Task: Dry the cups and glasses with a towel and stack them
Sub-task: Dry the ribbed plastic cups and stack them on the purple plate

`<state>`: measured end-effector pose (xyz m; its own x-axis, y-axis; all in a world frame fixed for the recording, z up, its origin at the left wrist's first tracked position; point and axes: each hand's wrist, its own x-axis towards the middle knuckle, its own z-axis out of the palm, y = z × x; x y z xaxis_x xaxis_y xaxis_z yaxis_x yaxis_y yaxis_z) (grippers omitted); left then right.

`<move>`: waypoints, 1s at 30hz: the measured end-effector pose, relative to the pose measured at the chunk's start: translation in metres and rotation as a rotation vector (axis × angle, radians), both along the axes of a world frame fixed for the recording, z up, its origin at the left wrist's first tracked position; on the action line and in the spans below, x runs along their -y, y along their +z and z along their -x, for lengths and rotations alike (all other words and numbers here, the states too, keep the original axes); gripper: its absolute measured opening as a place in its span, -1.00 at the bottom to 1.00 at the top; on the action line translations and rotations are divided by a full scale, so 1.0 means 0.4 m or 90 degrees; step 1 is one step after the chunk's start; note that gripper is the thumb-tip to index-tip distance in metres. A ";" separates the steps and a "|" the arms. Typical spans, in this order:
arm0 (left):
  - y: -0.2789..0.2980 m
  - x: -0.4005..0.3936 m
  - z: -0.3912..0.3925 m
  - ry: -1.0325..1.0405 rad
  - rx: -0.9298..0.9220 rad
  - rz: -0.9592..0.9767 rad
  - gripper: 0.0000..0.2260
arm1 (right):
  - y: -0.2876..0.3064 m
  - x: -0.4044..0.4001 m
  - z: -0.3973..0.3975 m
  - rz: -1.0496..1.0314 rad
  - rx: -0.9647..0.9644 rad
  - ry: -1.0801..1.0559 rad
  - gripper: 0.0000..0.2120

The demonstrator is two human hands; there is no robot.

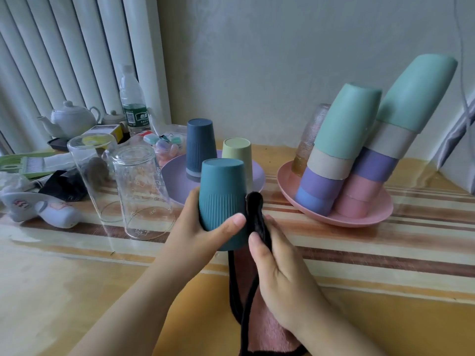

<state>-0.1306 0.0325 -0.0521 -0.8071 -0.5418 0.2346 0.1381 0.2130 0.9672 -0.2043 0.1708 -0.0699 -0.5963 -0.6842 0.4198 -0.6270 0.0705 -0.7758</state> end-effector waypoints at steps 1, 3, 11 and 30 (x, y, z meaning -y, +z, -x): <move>-0.007 0.003 0.002 0.008 0.018 0.041 -0.41 | 0.001 0.000 -0.002 0.004 0.000 -0.006 -0.55; -0.020 0.004 0.003 -0.013 0.051 0.132 -0.37 | 0.008 -0.004 -0.001 0.076 0.047 -0.026 -0.58; -0.027 -0.010 0.004 -0.058 0.094 0.322 -0.40 | 0.045 -0.015 0.030 0.128 -0.067 -0.049 -0.60; -0.024 -0.027 0.000 -0.140 0.044 0.097 -0.37 | 0.046 -0.029 0.033 0.299 0.235 -0.063 -0.76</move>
<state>-0.1305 0.0434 -0.0618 -0.9184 -0.3138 0.2409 0.1327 0.3295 0.9348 -0.2176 0.1826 -0.0516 -0.8118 -0.4097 0.4160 -0.3180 -0.2874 -0.9035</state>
